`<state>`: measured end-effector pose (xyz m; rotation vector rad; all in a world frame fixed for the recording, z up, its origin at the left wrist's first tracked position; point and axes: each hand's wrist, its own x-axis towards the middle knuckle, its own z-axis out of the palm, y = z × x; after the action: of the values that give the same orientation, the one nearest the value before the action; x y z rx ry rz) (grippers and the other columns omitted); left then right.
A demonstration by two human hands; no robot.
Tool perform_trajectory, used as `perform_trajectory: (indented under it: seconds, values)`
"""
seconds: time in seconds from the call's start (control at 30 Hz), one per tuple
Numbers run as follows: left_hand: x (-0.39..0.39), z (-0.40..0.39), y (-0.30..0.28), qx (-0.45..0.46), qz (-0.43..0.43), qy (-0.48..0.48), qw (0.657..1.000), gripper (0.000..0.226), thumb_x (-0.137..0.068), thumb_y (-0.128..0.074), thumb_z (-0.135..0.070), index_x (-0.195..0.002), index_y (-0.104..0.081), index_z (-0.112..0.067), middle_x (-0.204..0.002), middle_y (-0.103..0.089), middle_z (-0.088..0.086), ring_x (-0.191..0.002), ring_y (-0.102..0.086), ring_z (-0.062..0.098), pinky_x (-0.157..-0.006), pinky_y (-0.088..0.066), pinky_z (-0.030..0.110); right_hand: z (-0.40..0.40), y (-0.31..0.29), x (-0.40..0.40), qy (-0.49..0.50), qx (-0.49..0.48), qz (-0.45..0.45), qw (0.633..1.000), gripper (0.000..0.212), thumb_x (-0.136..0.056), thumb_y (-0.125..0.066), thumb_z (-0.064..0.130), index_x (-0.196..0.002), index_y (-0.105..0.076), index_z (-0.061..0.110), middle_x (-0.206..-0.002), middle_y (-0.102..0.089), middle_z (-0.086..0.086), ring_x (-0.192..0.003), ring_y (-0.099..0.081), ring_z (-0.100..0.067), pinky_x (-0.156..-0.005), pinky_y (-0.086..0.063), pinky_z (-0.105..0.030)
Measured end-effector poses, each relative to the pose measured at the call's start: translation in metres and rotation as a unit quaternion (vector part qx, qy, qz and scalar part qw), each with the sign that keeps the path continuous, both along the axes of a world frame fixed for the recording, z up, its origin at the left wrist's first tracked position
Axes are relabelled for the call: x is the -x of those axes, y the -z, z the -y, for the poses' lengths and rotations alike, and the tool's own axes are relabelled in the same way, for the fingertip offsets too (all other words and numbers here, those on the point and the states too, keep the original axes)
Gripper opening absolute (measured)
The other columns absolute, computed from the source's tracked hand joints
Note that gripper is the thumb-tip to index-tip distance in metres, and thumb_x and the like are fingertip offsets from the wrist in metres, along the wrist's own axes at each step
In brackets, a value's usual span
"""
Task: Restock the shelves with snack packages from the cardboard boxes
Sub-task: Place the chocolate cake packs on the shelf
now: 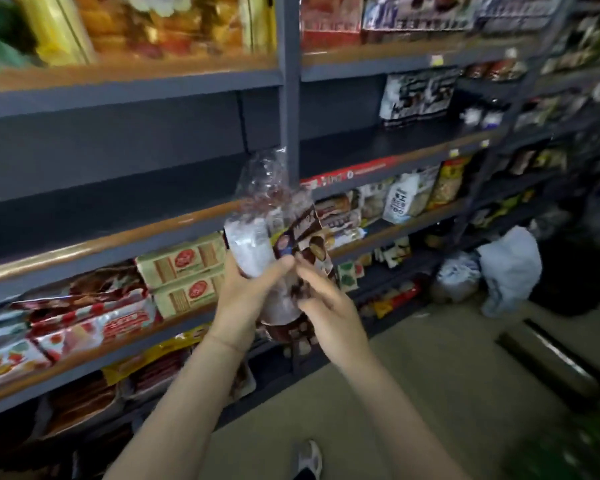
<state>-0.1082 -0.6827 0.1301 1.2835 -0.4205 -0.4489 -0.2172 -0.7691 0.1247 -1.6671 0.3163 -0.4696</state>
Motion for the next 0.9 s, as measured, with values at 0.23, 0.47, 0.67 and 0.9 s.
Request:
perform_trajectory:
  seconds: [0.23,0.47,0.67,0.9]
  values:
    - [-0.055,0.047,0.021,0.080,-0.227,0.032,0.970,0.049,-0.093,-0.062,-0.040,-0.134,-0.063,-0.013,-0.122,-0.071,0.017,-0.112,-0.069,0.038,-0.088,-0.058,0.050,0.090,-0.004,0.009,0.258,0.011,0.062,0.964,0.040,-0.098,-0.048,-0.002,-0.114,-0.067,0.029,-0.119,-0.071,0.010,-0.112,-0.063,0.002,-0.091,-0.048,-0.016]
    - [-0.093,0.126,0.033,0.123,-0.257,0.085,0.955,0.039,-0.104,-0.045,-0.035,-0.101,-0.079,-0.015,-0.102,-0.078,0.012,-0.091,-0.076,0.026,-0.068,-0.061,0.035,0.181,0.012,-0.048,0.249,-0.067,-0.060,0.964,0.025,-0.102,-0.050,0.039,-0.120,-0.067,0.039,-0.117,-0.071,0.014,-0.107,-0.068,-0.007,-0.089,-0.056,-0.034]
    - [-0.125,0.207,0.028,0.106,-0.244,0.143,0.953,0.050,-0.096,-0.051,-0.045,-0.133,-0.062,-0.013,-0.125,-0.071,0.014,-0.113,-0.069,0.033,-0.085,-0.059,0.045,0.240,0.009,-0.069,0.258,-0.102,-0.052,0.959,0.023,-0.103,-0.050,0.033,-0.119,-0.066,0.035,-0.105,-0.076,0.009,-0.092,-0.073,-0.009,-0.065,-0.055,-0.021]
    - [-0.126,0.290,0.012,0.065,-0.216,0.192,0.955,0.046,-0.101,-0.048,-0.045,-0.134,-0.062,-0.015,-0.127,-0.070,0.015,-0.116,-0.067,0.036,-0.098,-0.053,0.053,0.308,0.010,-0.063,0.283,-0.164,-0.017,0.945,0.031,-0.100,-0.053,0.040,-0.130,-0.060,0.035,-0.118,-0.073,0.005,-0.105,-0.071,-0.016,-0.087,-0.056,-0.039]
